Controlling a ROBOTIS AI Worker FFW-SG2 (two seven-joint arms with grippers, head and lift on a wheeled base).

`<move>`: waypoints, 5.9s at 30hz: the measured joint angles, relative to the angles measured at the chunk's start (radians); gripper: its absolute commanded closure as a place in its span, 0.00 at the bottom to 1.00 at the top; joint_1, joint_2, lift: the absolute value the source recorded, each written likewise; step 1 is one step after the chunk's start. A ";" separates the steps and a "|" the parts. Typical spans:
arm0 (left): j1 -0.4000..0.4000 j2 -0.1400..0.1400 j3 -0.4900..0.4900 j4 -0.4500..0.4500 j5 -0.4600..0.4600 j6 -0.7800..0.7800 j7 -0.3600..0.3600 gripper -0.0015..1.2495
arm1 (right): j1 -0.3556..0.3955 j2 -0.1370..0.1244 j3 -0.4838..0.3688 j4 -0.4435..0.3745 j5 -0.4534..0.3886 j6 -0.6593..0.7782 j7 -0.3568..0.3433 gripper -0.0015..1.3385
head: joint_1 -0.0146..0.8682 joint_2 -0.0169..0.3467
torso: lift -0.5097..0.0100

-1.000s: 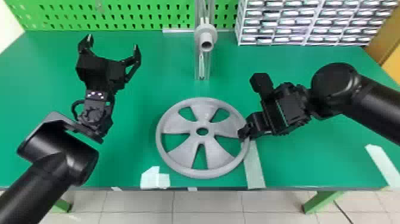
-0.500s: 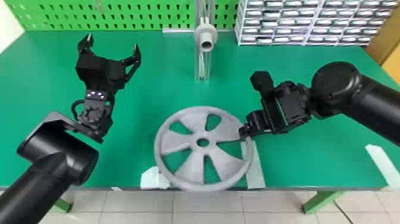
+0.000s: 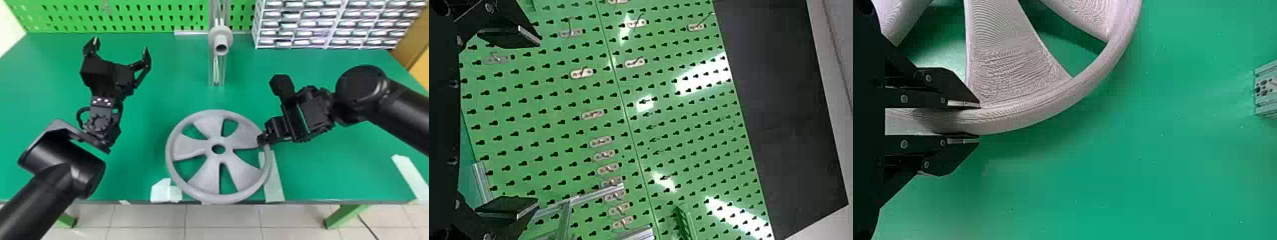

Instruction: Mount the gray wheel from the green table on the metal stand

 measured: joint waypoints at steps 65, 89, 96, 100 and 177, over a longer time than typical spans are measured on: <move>0.149 -0.016 0.015 -0.213 0.046 0.118 0.226 0.13 | 0.450 0.351 -0.780 -0.421 0.810 0.155 0.033 0.79 | 1.00 0.19 | 0.79; 0.145 -0.084 0.037 -0.196 0.017 0.139 0.199 0.13 | 0.577 0.438 -0.824 -0.537 0.950 0.147 0.067 0.82 | 1.00 0.19 | 0.79; 0.150 -0.086 0.060 -0.196 0.015 0.153 0.199 0.13 | 0.615 0.462 -0.789 -0.600 1.027 0.142 0.067 0.82 | 1.00 0.19 | 0.79; 0.159 -0.086 0.080 -0.196 0.015 0.154 0.199 0.13 | 0.626 0.475 -0.770 -0.616 1.053 0.132 0.067 0.82 | 1.00 0.19 | 0.79; 0.211 -0.248 0.259 -0.097 0.044 0.077 0.051 0.13 | 0.921 0.498 -0.755 -0.661 1.701 -0.608 0.586 0.82 | 1.00 0.19 | 0.79</move>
